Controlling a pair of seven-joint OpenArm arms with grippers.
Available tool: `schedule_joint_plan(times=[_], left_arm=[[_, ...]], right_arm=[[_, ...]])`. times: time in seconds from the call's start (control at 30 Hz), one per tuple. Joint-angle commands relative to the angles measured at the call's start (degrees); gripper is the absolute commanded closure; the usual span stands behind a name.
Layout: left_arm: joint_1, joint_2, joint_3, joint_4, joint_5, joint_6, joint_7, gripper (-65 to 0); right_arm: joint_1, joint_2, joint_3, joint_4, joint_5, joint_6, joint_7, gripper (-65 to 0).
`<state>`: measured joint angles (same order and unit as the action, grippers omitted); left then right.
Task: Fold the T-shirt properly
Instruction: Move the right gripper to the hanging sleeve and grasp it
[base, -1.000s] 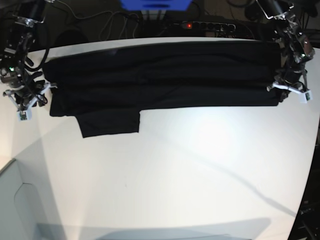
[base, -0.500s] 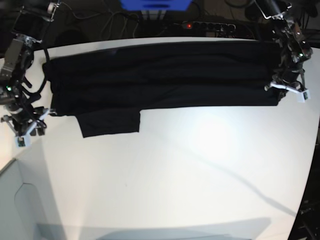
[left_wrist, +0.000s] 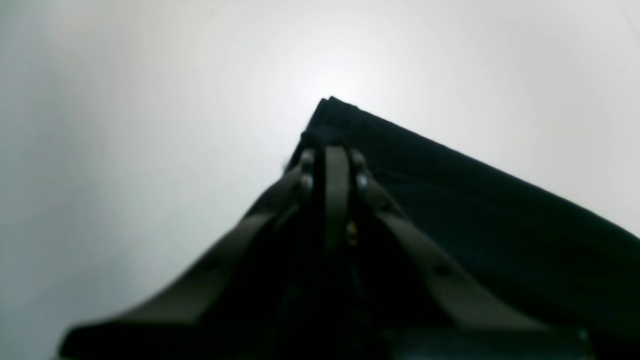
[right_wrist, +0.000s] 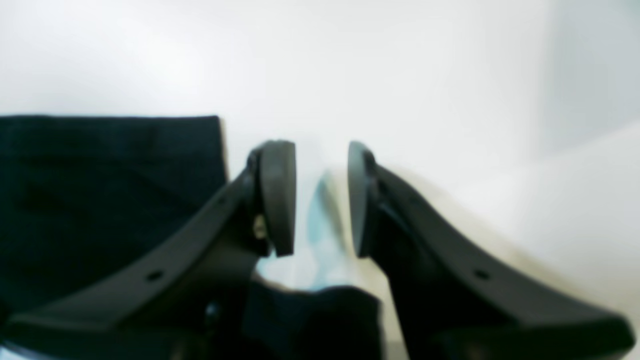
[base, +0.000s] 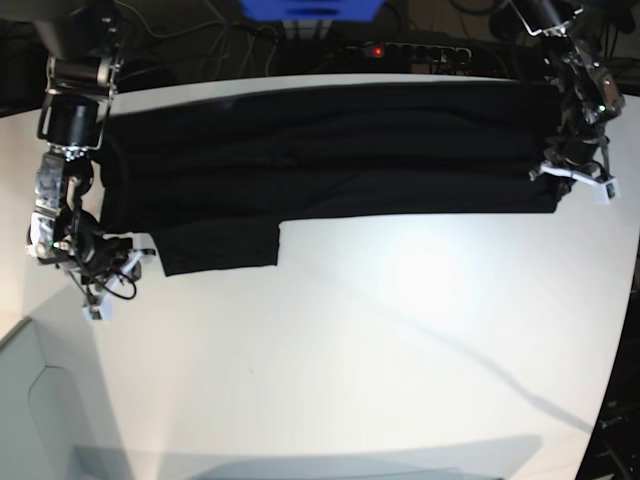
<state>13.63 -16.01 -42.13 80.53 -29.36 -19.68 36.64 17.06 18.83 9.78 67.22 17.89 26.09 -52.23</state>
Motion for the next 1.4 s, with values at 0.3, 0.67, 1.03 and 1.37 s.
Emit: schedule_joint_plan(times=[0.3, 0.67, 1.03, 1.37], left_arm=[[-0.2, -1.0, -0.3, 0.7, -0.6, 0.0, -1.1, -0.6], [-0.2, -1.0, -0.3, 0.7, -0.6, 0.0, -1.1, -0.6], [-0.1, -1.0, -0.3, 0.7, -0.6, 0.0, -1.1, -0.6], [-0.1, -1.0, -0.3, 0.7, -0.6, 0.0, -1.1, -0.6]], right_arm=[[-0.8, -3.4, -0.8, -0.8, 0.4, -0.1, 0.8, -18.3], [-0.6, -4.8, -0.6, -1.2, 0.4, 7.9, -2.7, -18.2], [-0.7, -6.1, -0.9, -1.2, 0.3, 7.9, -2.4, -5.6], [-1.5, -6.0, -0.4, 6.6, 0.1, 7.7, -2.8, 0.0]])
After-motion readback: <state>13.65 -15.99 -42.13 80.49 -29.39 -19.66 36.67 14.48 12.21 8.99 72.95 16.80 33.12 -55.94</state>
